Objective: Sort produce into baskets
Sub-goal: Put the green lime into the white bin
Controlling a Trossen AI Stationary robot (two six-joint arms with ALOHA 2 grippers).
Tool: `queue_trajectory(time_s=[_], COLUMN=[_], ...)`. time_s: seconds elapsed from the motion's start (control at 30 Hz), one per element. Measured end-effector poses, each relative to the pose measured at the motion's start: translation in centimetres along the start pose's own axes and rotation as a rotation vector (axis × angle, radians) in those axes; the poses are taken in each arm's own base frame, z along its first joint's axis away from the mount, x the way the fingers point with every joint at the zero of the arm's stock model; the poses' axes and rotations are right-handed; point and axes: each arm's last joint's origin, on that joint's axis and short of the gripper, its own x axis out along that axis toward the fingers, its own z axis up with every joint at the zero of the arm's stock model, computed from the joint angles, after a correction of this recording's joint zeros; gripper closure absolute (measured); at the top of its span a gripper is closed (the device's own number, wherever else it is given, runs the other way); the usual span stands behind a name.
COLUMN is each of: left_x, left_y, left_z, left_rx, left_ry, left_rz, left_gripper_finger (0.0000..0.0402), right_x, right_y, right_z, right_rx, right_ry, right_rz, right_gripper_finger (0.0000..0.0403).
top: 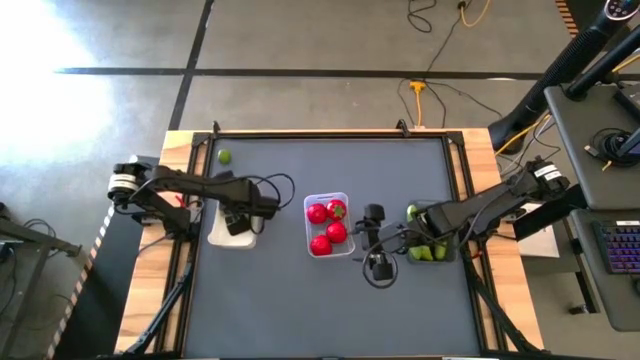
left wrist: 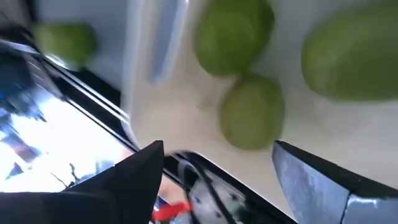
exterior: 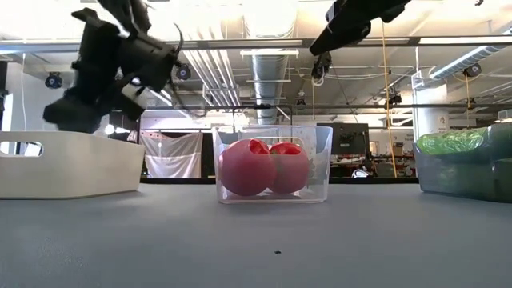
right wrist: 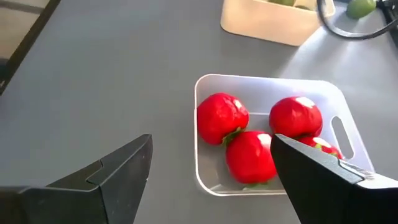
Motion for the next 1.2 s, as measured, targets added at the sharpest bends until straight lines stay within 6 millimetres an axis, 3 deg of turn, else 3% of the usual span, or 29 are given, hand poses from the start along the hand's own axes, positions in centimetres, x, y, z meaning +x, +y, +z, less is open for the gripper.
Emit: queue_trajectory(time_s=[0.3, 0.43, 0.67, 0.9, 1.03, 1.2], left_x=[-5.3, -5.9, -2.1, 3.4, 6.0, 7.0], left_y=[2.7, 5.4, 12.9, 20.8, 23.2, 23.7], left_z=[2.3, 3.7, 5.0, 3.8, 2.7, 2.8], left_rx=[0.062, -0.016, -0.297, -0.703, -0.867, -0.951], left_ry=[-0.252, -0.287, -0.174, -0.180, -0.197, -0.266], left_rz=[0.199, 0.193, 0.070, -0.182, -0.191, -0.327], left_gripper_finger=[0.0123, 0.0127, 0.0128, 0.0127, 0.0116, 0.0099], right_x=[0.0, 0.1, 0.3, 0.8, 1.1, 1.3], right_y=[0.1, -0.5, -1.6, -2.5, -2.5, -2.5], right_z=[0.1, 0.6, 0.6, 0.0, -0.7, -1.3], right_rx=[0.068, 0.041, 0.060, 0.066, 0.074, 0.094], right_ry=[-0.012, -0.057, -0.053, -0.030, -0.009, 0.010], right_rz=[0.003, -0.010, -0.039, -0.065, -0.068, -0.068], right_gripper_finger=[0.0078, 0.0076, 0.0065, 0.0051, 0.0048, 0.0048])
